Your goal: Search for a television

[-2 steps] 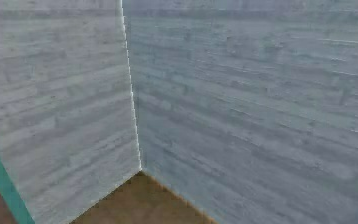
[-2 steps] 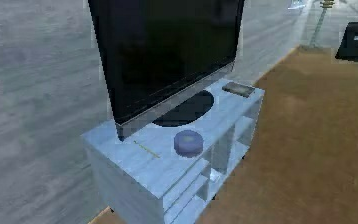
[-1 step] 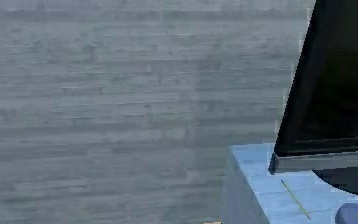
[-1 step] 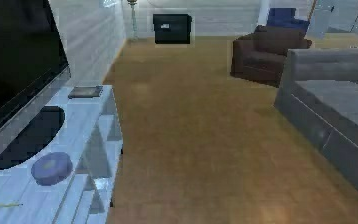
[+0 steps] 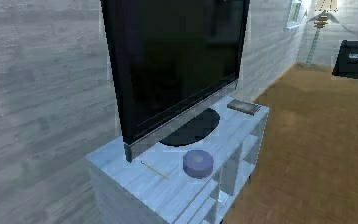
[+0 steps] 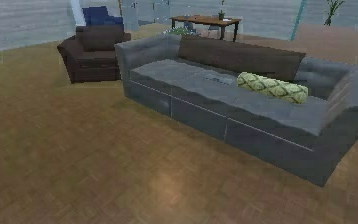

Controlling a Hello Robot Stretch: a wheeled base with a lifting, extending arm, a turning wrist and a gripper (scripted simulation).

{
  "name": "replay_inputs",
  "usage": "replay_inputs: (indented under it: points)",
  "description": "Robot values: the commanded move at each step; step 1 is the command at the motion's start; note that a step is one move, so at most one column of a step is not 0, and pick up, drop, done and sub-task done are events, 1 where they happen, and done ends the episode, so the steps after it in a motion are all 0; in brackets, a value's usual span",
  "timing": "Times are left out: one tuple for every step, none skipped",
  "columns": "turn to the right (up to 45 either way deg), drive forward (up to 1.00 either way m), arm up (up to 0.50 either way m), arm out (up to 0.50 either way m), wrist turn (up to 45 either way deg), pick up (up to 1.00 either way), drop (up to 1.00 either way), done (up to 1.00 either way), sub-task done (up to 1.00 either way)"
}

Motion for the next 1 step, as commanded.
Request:
replay_inputs:
  points:
    - [0.0,0.0,0.0,0.0,0.0,0.0,0.0,1.0,0.0]
